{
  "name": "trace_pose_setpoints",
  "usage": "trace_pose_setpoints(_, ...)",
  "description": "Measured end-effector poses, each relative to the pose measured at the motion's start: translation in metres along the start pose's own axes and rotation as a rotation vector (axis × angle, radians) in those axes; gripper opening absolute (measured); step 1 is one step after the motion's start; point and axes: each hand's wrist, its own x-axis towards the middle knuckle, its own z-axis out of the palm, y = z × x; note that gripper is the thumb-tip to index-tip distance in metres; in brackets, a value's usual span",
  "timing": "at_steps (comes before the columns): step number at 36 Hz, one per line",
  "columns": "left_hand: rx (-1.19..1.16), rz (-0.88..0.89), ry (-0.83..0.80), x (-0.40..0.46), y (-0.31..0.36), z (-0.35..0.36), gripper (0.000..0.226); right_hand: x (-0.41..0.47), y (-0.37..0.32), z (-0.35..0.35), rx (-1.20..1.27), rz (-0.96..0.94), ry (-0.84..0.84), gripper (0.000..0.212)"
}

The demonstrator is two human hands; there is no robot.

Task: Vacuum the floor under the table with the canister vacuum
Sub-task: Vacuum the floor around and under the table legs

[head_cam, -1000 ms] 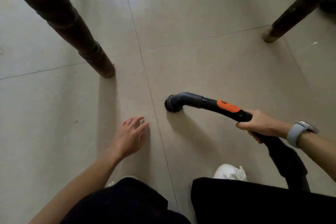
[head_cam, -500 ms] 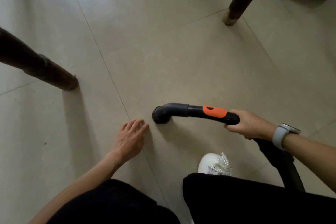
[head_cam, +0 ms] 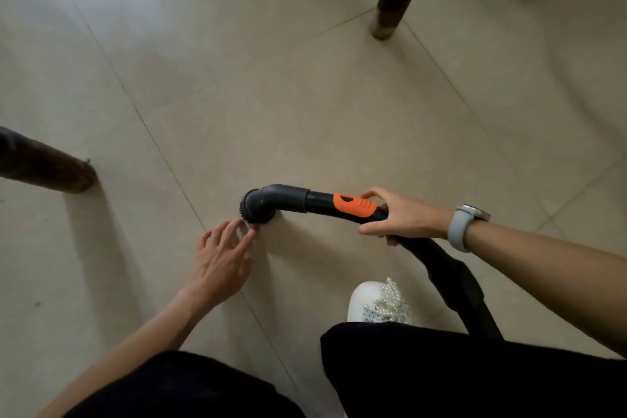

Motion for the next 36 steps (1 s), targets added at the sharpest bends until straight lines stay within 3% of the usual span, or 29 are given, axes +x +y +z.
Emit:
trace_pose_setpoints(2, 0.015, 0.004, -0.008, 0.000, 0.000, -0.001, 0.070, 0.009, -0.014, 0.006, 0.043, -0.007, -0.047, 0.076)
trace_pose_setpoints(4, 0.022, 0.000, -0.019, 0.000, -0.001, -0.001, 0.070, 0.019, -0.027, 0.014, 0.035, -0.030, -0.090, 0.080)
trace_pose_setpoints(7, -0.001, -0.003, -0.023, -0.001, -0.003, -0.001, 0.062, 0.031, -0.038, 0.024, -0.156, -0.069, -0.045, 0.049)
trace_pose_setpoints(9, -0.003, -0.016, -0.039, -0.001, -0.004, -0.003, 0.056, 0.034, -0.039, 0.023, -0.361, -0.069, 0.094, 0.031)
trace_pose_setpoints(12, -0.003, -0.025, -0.053, -0.001, -0.003, -0.005, 0.056, 0.034, -0.035, 0.006, -0.478, -0.028, 0.280, 0.034)
trace_pose_setpoints(15, -0.006, 0.011, -0.006, -0.001, -0.003, -0.003, 0.057, 0.030, -0.025, -0.010, -0.398, 0.012, 0.359, 0.031)
trace_pose_setpoints(22, -0.057, -0.016, -0.005, 0.002, -0.005, -0.002, 0.041, 0.019, -0.014, 0.023, -0.509, -0.033, 0.147, 0.042)
trace_pose_setpoints(26, -0.061, -0.044, -0.031, 0.001, 0.000, -0.003, 0.054, 0.023, -0.007, 0.000, -0.422, 0.023, 0.304, 0.047)
trace_pose_setpoints(30, -0.053, -0.055, -0.035, 0.002, -0.005, -0.007, 0.053, 0.023, -0.010, -0.008, -0.349, 0.042, 0.382, 0.042)
trace_pose_setpoints(36, -0.077, -0.108, -0.051, 0.001, -0.009, -0.016, 0.045, 0.014, -0.019, 0.037, -0.554, -0.017, 0.126, 0.049)
